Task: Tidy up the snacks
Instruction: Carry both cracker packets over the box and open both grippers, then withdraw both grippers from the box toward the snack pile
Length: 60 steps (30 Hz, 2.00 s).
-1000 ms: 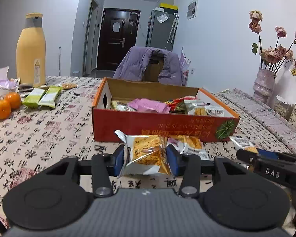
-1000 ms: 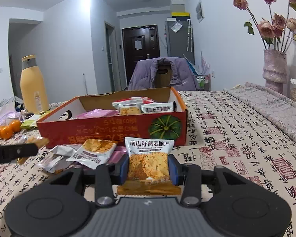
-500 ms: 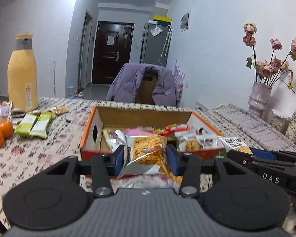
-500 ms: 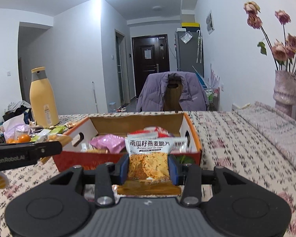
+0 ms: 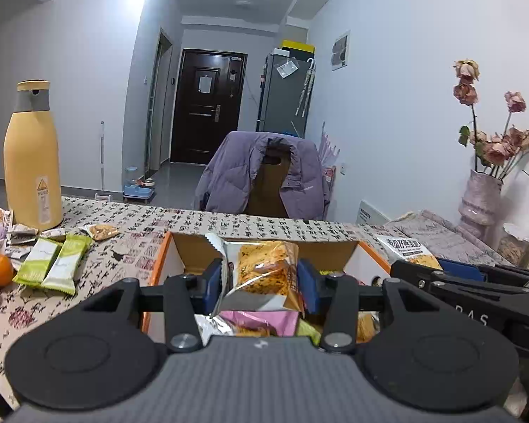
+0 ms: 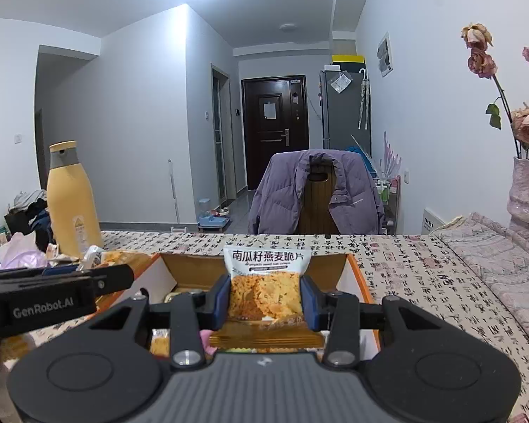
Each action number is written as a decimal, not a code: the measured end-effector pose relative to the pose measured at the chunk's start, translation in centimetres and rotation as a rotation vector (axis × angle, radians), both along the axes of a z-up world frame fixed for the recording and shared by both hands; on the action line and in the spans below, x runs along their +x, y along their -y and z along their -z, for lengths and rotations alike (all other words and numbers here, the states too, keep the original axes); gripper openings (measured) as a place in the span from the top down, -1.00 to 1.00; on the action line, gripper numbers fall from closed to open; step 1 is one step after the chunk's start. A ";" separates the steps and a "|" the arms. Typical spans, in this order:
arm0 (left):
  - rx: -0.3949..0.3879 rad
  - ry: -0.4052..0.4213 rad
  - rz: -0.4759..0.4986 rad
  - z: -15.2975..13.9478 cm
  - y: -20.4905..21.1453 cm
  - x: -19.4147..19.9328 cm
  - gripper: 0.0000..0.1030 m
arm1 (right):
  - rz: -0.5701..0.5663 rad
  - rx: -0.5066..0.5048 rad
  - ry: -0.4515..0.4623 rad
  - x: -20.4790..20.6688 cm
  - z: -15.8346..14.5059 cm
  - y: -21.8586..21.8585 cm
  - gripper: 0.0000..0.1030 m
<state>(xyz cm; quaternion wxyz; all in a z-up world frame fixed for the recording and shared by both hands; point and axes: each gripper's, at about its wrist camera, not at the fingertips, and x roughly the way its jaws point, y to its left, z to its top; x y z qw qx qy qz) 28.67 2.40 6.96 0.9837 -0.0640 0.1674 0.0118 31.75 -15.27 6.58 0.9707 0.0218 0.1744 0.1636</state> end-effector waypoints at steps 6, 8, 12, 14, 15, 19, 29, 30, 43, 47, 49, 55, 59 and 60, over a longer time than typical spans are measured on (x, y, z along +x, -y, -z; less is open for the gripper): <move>0.011 -0.020 -0.026 0.6 -0.3 3.5 0.11 | 0.027 0.013 -0.026 3.7 0.7 -0.7 0.21; 0.017 -0.035 -0.032 1.1 -0.4 4.9 0.11 | 0.040 0.018 -0.035 5.0 1.3 -0.9 0.21; 0.033 -0.064 -0.054 2.5 -0.6 6.8 0.11 | 0.057 -0.008 -0.055 6.9 3.3 -1.0 0.21; 0.032 -0.074 -0.058 3.3 -0.7 7.4 0.11 | 0.056 -0.003 -0.068 7.5 4.4 -0.9 0.21; 0.030 -0.078 -0.061 3.8 -0.7 7.7 0.11 | 0.057 -0.004 -0.077 7.7 4.7 -0.8 0.21; 0.041 -0.096 -0.053 4.6 -0.7 8.3 0.08 | 0.065 -0.035 -0.072 8.0 5.3 -1.0 0.16; 0.012 -0.076 -0.046 4.6 -2.0 7.3 -1.00 | 0.091 0.031 -0.053 7.0 4.6 0.6 -1.00; 0.012 -0.082 -0.046 4.6 -2.0 7.4 -1.00 | 0.094 0.033 -0.059 7.1 4.7 0.7 -1.00; 0.030 -0.090 -0.052 4.2 -1.4 7.1 -1.00 | 0.095 0.029 -0.067 6.9 4.3 0.9 -1.00; 0.026 -0.081 -0.056 3.3 -1.1 6.4 -1.00 | 0.098 0.044 -0.063 6.4 3.2 1.4 -1.00; 0.029 -0.080 -0.057 2.9 -1.0 5.9 -1.00 | 0.095 0.062 -0.062 5.8 2.5 1.8 -1.00; 0.036 -0.088 -0.061 2.2 -0.8 3.8 -1.00 | 0.082 0.064 -0.059 3.6 1.4 2.2 -1.00; 0.038 -0.086 -0.062 1.9 -0.8 1.9 -1.00 | 0.081 0.054 -0.069 1.8 1.2 2.4 -1.00; 0.038 -0.084 -0.063 1.8 -0.8 1.3 -1.00 | 0.079 0.054 -0.073 1.3 1.2 2.4 -1.00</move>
